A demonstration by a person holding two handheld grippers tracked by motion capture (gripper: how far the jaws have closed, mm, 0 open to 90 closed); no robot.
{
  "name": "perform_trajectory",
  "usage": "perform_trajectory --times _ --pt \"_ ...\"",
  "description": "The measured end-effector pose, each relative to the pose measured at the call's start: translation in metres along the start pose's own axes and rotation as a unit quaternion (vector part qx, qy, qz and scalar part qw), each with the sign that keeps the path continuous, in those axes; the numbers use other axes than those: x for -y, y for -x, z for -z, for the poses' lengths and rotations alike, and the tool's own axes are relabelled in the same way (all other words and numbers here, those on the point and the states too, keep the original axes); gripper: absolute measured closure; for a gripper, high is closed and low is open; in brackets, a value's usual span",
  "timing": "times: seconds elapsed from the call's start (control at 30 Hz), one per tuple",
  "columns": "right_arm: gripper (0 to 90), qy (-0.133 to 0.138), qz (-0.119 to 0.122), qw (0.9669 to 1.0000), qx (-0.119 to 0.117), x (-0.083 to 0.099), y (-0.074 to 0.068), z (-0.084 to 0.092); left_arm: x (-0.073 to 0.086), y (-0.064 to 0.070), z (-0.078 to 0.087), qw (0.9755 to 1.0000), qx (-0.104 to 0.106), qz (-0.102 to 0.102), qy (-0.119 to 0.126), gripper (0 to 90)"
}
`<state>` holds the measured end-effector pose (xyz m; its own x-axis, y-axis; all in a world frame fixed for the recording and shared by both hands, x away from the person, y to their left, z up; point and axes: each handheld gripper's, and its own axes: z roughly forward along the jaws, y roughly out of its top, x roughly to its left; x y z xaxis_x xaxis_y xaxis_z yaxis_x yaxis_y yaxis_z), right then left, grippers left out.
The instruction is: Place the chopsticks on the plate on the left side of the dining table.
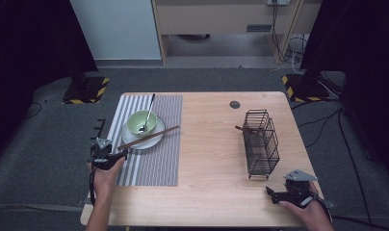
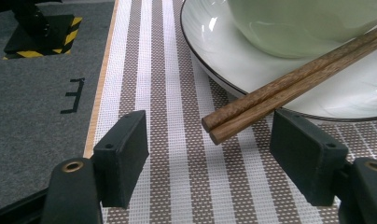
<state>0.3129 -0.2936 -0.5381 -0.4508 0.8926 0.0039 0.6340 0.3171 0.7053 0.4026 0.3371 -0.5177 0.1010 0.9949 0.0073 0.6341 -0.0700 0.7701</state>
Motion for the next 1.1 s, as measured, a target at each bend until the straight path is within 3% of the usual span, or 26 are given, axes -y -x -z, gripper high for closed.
perform_trajectory --times 0.33,0.67,1.1 --pt "0.6 0.000 0.000 1.0000 0.000 0.000 0.000 0.000 -0.001 -0.003 -0.002 1.0000 0.002 -0.001 0.001 28.4" --pt "0.6 0.000 0.000 1.0000 0.000 0.000 0.000 0.000 -0.004 -0.008 -0.003 0.9998 -0.005 -0.007 0.015 33.3" --pt "0.6 0.000 0.000 1.0000 0.000 0.000 0.000 0.000 -0.006 -0.011 -0.008 0.9998 -0.014 -0.007 0.015 39.1"
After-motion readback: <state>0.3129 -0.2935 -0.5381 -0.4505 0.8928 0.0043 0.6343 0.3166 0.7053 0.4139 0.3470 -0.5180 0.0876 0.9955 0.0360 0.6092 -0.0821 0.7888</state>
